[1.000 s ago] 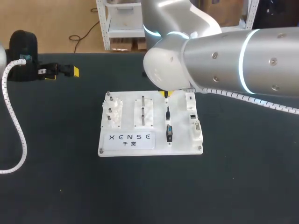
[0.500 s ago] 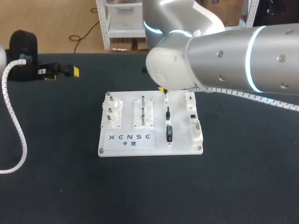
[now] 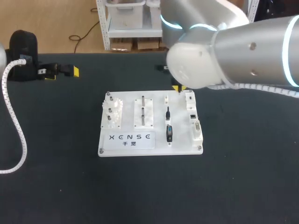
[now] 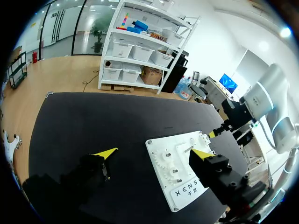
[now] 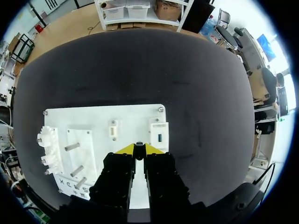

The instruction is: Insert the USB connector, Ethernet cable, and multi-pin plug into their matching sockets one by one.

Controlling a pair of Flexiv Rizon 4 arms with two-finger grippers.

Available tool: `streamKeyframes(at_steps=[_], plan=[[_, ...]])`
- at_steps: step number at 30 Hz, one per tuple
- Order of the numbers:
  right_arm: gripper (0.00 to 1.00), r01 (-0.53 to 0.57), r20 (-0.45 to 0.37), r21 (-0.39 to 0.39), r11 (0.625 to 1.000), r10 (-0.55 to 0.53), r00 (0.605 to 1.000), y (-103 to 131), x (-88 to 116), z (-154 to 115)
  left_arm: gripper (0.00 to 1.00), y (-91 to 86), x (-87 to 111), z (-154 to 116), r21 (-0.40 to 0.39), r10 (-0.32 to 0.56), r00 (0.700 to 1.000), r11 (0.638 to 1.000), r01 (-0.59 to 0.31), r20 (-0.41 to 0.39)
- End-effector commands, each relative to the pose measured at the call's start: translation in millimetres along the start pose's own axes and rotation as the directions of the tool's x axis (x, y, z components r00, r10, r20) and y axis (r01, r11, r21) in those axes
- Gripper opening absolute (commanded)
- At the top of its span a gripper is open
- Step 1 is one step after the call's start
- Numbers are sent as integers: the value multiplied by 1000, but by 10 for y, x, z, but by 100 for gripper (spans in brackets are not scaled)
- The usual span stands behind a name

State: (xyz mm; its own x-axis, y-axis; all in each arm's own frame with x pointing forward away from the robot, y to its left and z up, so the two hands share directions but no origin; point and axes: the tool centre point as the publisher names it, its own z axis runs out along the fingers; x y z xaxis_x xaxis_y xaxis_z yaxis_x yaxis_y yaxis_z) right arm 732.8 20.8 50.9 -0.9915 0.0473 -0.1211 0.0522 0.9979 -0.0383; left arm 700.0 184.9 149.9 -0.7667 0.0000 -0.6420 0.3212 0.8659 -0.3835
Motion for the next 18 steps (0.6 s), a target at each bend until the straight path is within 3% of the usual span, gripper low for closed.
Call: streamKeyframes(at_steps=[1,18], plan=[[0,-8,68,-3,1000,8,998,-136,77,29,100,0,0,0,0,0,1000,1000,0,0],[0,-42,55,15,999,41,998,-270,-5,151,100,0,0,0,0,0,1000,1000,0,0]])
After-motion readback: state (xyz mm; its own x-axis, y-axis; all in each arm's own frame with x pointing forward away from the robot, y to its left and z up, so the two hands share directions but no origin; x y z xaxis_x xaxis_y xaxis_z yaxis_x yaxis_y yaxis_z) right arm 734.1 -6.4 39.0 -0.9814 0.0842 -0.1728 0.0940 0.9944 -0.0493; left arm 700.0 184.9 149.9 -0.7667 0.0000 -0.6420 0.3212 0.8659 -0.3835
